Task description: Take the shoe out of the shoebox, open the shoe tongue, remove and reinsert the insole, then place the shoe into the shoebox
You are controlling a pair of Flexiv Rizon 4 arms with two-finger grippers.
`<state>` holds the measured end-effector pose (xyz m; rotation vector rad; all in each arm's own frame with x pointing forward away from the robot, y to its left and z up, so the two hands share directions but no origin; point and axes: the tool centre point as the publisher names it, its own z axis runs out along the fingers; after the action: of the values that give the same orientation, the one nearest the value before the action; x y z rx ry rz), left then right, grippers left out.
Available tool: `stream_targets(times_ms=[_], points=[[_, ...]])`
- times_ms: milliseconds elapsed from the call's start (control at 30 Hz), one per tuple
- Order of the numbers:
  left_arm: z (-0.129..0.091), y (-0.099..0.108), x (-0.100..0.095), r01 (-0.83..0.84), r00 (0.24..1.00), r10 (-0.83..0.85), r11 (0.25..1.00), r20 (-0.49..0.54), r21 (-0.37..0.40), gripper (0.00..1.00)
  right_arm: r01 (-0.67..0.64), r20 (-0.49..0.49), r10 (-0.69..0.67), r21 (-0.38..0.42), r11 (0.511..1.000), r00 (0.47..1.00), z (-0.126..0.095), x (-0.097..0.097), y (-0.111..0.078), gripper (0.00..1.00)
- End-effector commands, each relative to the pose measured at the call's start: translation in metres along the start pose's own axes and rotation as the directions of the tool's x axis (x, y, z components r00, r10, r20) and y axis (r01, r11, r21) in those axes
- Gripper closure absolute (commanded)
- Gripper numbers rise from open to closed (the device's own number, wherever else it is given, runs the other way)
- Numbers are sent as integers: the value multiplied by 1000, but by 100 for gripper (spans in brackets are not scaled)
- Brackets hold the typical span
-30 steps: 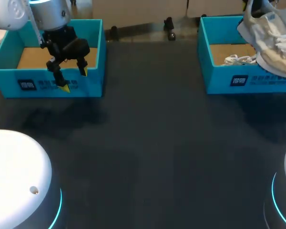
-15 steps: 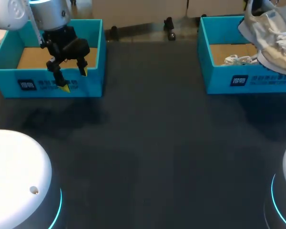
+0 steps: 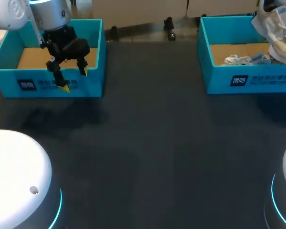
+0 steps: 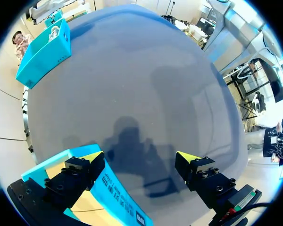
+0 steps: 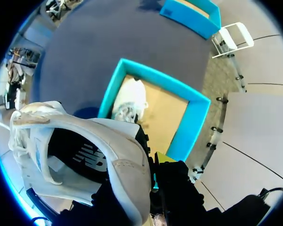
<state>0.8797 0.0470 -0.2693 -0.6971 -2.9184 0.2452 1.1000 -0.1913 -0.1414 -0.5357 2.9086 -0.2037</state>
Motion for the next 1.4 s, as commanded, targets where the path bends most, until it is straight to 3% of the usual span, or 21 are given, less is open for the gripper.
stream_targets(times_ms=[33, 267, 567, 700, 867, 1133, 1233, 1333, 1400], points=[[0, 0, 0, 0, 1000, 0, 1000, -1, -2, 0, 8, -52, -8, -14, 1000, 999, 8, -29, -24, 100], [0, 0, 0, 0, 1000, 0, 1000, -1, -2, 0, 3, -25, -3, -17, 1000, 1000, 20, -53, -52, 100], [0, 0, 0, 0, 1000, 0, 1000, -1, -2, 0, -33, -14, 33, -26, 999, 999, 31, -78, -73, 100], [0, 0, 0, 0, 1000, 0, 1000, -1, -2, 0, -61, -36, 61, -12, 998, 997, 33, -82, -77, 100], [0, 0, 0, 0, 1000, 0, 1000, -1, -2, 0, -202, -83, 202, 5, 979, 976, 36, -76, -79, 100], [0, 0, 0, 0, 1000, 0, 1000, -1, -2, 0, -490, -91, 490, 31, 871, 867, 39, -51, -84, 100], [0, 0, 0, 0, 1000, 0, 1000, -1, -2, 0, -596, -75, 599, 64, 801, 797, 36, -41, -85, 100], [0, 0, 0, 0, 1000, 0, 1000, -1, -2, 0, -734, -65, 737, 75, 676, 672, 34, -27, -83, 100], [0, 0, 0, 0, 1000, 0, 1000, -1, -2, 0, -734, -65, 737, 75, 676, 672, 34, -27, -83, 100]])
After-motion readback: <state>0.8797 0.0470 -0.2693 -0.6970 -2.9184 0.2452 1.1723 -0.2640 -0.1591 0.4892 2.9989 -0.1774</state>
